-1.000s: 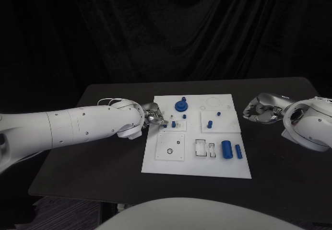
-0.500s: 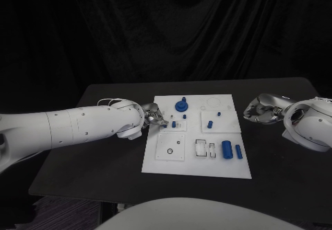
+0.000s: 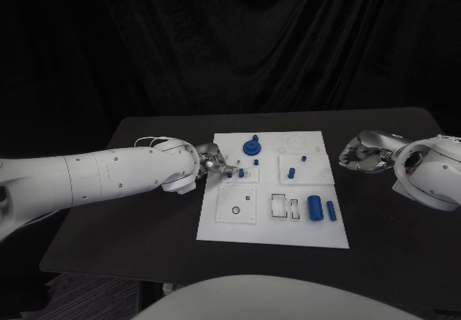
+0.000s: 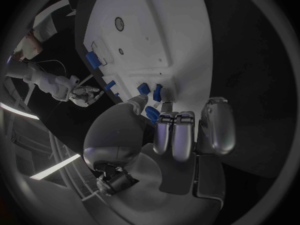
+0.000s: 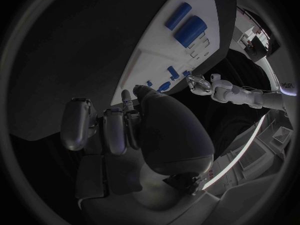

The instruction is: Assemble the parts on the task board

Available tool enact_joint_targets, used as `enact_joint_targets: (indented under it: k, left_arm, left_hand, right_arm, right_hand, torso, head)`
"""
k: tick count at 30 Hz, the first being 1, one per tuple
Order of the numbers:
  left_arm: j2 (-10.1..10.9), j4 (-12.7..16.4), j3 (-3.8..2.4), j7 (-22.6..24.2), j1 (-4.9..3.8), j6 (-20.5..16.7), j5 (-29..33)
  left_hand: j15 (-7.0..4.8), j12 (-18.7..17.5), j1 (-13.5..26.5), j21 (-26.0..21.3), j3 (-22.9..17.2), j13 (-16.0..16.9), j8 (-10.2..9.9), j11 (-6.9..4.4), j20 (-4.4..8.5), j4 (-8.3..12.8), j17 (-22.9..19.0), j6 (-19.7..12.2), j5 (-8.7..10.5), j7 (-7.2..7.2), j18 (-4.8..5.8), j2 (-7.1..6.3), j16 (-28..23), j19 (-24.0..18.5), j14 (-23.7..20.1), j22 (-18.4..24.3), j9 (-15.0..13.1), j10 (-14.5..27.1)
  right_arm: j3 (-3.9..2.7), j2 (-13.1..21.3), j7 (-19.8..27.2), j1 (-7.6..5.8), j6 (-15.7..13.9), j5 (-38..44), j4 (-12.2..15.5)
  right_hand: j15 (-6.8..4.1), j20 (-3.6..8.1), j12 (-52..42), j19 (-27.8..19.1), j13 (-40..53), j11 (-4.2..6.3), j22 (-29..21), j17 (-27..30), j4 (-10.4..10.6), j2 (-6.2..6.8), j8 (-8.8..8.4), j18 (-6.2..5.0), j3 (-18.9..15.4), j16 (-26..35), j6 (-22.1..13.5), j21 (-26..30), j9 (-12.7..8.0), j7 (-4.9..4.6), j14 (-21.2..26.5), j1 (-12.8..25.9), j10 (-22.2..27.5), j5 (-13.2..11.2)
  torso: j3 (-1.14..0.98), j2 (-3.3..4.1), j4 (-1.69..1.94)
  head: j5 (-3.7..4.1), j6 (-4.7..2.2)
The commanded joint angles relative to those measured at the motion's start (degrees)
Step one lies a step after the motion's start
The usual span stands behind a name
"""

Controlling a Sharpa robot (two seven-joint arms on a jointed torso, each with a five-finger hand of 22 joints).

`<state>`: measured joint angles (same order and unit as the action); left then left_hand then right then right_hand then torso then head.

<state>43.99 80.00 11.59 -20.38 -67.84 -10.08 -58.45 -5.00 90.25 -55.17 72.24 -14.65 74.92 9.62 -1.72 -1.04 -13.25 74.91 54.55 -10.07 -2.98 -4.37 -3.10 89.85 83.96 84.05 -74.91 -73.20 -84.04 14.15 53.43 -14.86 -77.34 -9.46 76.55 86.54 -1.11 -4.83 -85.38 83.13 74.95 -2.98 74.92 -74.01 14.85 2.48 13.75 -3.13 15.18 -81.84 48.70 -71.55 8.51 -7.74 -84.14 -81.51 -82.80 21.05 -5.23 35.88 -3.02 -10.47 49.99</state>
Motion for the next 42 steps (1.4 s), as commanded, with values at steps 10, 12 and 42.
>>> enact_joint_targets:
  k: [10,12,42]
  left_arm:
    - [-0.1,-0.3,0.50,-0.4,1.00,2.5,0.5]
    - [0.0,-0.3,0.50,0.0,1.01,2.1,0.5]
    - [2.5,0.9,0.49,10.7,-1.64,-8.5,0.8]
  left_hand:
    - [0.61,-0.2,8.1,0.0,13.5,15.1,-0.9,0.69,-0.81,-3.6,15.1,-0.7,5.51,-0.37,0.55,4.03,0.1,1.1,5.9,-10.0,1.0,-6.0]
    - [0.56,-0.2,8.4,0.0,14.3,15.1,-0.6,0.61,-0.80,-3.5,15.1,-0.3,5.13,-0.26,0.55,5.06,0.1,1.1,5.9,-10.0,0.9,-6.0]
    - [-0.54,-0.2,-1.5,1.0,23.3,15.1,11.5,-0.71,0.23,-3.3,15.1,-2.3,-8.40,1.29,0.70,11.78,0.1,1.2,5.9,-10.2,-3.0,-6.0]
  right_arm:
    - [-0.03,-0.1,-1.3,0.01,1.3,0.1,-0.2]
    - [-0.03,-0.1,-1.3,0.02,1.4,0.1,-0.2]
    - [-0.03,0.1,-1.8,-0.01,1.3,0.1,0.0]
  right_hand:
    - [-0.14,-0.01,0.2,-0.4,6.4,0.01,9.5,0.0,0.1,-0.09,0.37,-1.03,0.3,0.3,0.1,0.2,0.0,-0.07,-1.8,-0.4,0.3,0.2]
    - [-0.14,-0.01,0.2,-0.4,6.4,0.01,9.5,0.0,0.1,-0.09,0.37,-1.03,0.3,0.3,0.1,0.2,0.0,-0.07,-1.8,-0.4,0.3,0.2]
    - [-0.15,-0.01,0.3,-0.4,6.3,0.04,9.5,0.0,0.1,-0.12,0.47,-1.05,0.3,0.3,0.3,0.2,0.0,-0.02,-1.8,-0.4,0.4,0.2]
  torso:
    - [-0.03,0.02,0.03]
    - [-0.03,0.03,0.02]
    - [-0.20,-0.04,-0.10]
  head:
    - [-0.11,0.01]
    - [-0.12,0.01]
    - [-0.43,0.01]
